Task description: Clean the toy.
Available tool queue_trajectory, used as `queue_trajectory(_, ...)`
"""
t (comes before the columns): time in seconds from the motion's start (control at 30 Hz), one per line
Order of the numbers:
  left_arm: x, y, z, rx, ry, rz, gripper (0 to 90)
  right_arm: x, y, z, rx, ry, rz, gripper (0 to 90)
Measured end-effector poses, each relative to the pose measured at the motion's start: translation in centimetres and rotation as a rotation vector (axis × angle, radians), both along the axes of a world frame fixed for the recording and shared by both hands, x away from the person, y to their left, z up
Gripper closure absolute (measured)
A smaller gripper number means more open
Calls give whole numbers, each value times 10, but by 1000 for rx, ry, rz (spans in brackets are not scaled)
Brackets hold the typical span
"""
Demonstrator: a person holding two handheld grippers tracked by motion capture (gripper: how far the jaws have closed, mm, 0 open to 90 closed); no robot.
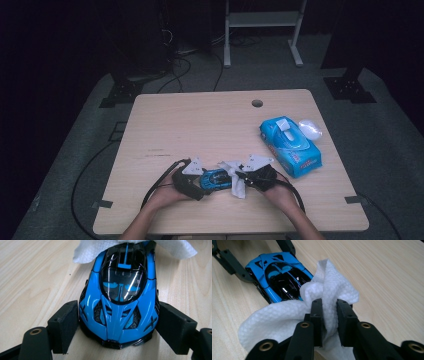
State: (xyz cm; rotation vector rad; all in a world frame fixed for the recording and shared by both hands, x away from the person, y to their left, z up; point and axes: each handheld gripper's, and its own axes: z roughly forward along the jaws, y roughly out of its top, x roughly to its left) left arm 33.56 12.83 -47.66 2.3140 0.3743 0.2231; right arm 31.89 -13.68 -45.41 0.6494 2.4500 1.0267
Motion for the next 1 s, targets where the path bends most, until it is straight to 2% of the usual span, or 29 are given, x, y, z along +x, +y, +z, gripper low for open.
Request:
queue_trajectory(0.03,-1,-2,0,10,-9,5,234,3,-3,0,33,23,-2,792)
queue_trajectory(0.1,-2,-5,0,17,-19,10,234,4,-6,0,61,43,-8,806)
queue_trajectory(0.37,-2,-7,0,16,-21,11,237,3,-8,3,44,26,-21,834)
queue_trajectory(0.5,-2,-8,0,14,-22,12,238,5,-13,6,67,27,-39,839)
queue_trajectory(0.57,-2,-8,0,15,-21,13,237,5,-17,8,94,36,-46,840)
queue_trajectory(0.67,0,-9,-1,4,-1,23,225,2,-20,14,143,52,-28,841)
queue_trajectory(0.77,1,-10,-2,-3,12,23,220,-3,-15,16,171,77,7,840)
queue_trajectory(0.87,0,-12,-2,-2,9,28,222,-5,-7,14,177,88,33,840)
queue_trajectory(0.9,1,-13,-2,-3,9,29,222,-6,3,10,169,102,62,840)
queue_trajectory(1.0,1,-12,-2,-4,15,27,222,-5,8,6,143,107,72,840)
